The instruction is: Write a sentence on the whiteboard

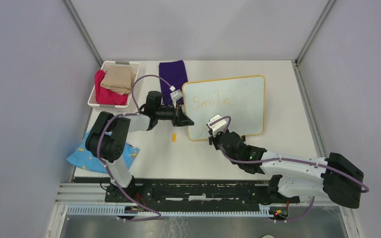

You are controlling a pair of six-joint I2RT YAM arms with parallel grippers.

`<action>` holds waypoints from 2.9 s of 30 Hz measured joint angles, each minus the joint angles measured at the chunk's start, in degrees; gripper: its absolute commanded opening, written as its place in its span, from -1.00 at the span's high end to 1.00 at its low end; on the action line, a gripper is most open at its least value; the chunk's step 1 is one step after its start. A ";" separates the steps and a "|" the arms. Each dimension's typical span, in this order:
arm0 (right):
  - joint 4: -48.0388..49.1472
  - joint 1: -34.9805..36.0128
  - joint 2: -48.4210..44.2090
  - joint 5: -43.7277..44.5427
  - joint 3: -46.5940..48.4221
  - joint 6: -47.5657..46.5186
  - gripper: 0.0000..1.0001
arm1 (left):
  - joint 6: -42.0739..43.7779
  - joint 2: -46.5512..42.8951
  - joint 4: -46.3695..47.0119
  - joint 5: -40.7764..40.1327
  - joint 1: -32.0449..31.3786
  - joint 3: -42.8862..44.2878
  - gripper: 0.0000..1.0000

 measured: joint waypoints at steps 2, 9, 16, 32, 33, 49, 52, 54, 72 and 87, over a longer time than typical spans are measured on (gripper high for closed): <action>-0.55 0.00 0.00 -0.61 -0.74 0.07 1.00 | 0.02 0.00 0.00 0.00 0.00 0.00 0.96; -0.96 0.00 -0.02 -1.73 -1.46 0.31 1.00 | 0.00 0.00 0.00 0.00 0.00 0.00 0.96; -0.92 0.00 0.11 -1.97 -1.46 0.46 1.00 | 0.00 0.00 0.00 -0.02 -0.02 0.00 0.96; 0.59 0.00 2.47 -1.90 -1.46 0.48 1.00 | 0.00 0.00 -0.02 -0.02 -0.02 0.02 0.97; 0.72 0.02 2.56 -1.90 -1.46 0.48 1.00 | 0.02 0.00 -0.02 -0.02 -0.02 0.02 0.96; 2.40 0.04 4.94 -3.02 -0.44 1.79 1.00 | 0.00 0.07 -0.02 -0.13 -0.02 0.07 0.96; 2.51 0.04 5.75 -2.93 0.68 1.81 1.00 | 0.02 0.07 -0.02 -0.13 -0.04 0.07 0.97; 2.51 0.02 6.23 -2.80 1.44 1.79 1.00 | 0.02 0.07 -0.02 -0.13 -0.07 0.07 0.96; 1.84 -0.85 -1.88 -0.85 1.44 1.20 1.00 | 0.02 0.07 -0.07 -0.13 -0.09 0.11 0.96; 0.63 -3.04 1.18 0.07 1.44 1.11 1.00 | 0.02 0.11 -0.11 -0.20 -0.09 0.13 0.96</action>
